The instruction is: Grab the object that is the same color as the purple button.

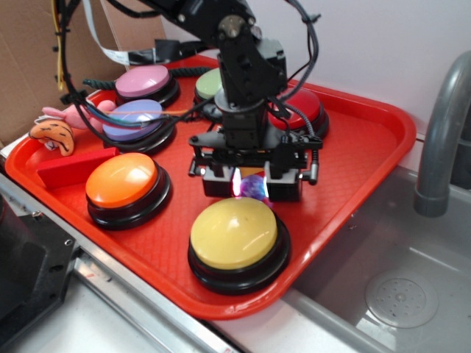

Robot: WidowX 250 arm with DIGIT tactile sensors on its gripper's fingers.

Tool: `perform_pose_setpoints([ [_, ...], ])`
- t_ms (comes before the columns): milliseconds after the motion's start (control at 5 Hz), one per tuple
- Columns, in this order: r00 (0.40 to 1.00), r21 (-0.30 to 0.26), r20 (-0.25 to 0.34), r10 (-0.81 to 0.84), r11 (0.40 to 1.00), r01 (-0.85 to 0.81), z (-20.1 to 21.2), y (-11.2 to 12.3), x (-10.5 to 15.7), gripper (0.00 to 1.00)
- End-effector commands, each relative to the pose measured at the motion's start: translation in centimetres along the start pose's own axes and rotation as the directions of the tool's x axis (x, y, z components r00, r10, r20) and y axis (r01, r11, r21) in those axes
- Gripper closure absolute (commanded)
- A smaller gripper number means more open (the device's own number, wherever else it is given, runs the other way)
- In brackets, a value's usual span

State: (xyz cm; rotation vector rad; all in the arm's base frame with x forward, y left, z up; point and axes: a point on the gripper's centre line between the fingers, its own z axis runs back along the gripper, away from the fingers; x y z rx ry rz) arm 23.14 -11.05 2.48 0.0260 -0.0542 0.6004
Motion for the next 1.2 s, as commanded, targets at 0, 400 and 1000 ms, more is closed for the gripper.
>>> perform_pose_setpoints([
  [0,0.936,-0.078,0.045,-0.349,0.933,0.352,7.4,2.9,4.6,1.0],
  [400,0.86,-0.014,0.071,-0.506,0.861,0.508,10.9,6.0,7.4,1.0],
  [1000,0.884,-0.049,-0.002,-0.467,0.883,0.467,10.5,8.6,8.5,0.27],
])
